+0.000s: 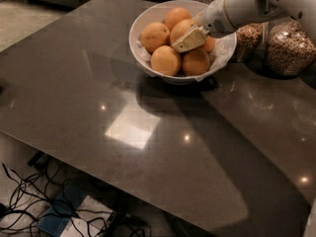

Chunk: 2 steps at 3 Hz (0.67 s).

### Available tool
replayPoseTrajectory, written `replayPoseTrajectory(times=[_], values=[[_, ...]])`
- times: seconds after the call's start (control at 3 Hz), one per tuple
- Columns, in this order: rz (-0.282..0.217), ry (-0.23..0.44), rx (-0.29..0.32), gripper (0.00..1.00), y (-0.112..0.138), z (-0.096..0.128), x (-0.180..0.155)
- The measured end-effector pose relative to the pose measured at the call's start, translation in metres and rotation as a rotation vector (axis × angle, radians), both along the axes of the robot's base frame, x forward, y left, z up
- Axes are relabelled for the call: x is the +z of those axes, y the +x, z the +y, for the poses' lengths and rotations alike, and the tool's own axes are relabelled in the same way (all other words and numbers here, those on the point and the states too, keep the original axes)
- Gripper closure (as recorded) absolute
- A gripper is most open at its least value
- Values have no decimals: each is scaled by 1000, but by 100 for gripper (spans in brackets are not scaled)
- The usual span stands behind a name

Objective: Pick orange from white bowl

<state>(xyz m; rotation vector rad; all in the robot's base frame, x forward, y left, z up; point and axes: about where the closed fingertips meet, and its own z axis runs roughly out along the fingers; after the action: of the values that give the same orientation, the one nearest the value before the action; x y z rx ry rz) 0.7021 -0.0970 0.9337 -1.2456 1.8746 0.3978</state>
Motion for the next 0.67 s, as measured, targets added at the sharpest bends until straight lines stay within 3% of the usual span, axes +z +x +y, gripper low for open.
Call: replayPoseTrajectory(times=[0.67], values=[[0, 0, 1, 99, 0, 0, 0]])
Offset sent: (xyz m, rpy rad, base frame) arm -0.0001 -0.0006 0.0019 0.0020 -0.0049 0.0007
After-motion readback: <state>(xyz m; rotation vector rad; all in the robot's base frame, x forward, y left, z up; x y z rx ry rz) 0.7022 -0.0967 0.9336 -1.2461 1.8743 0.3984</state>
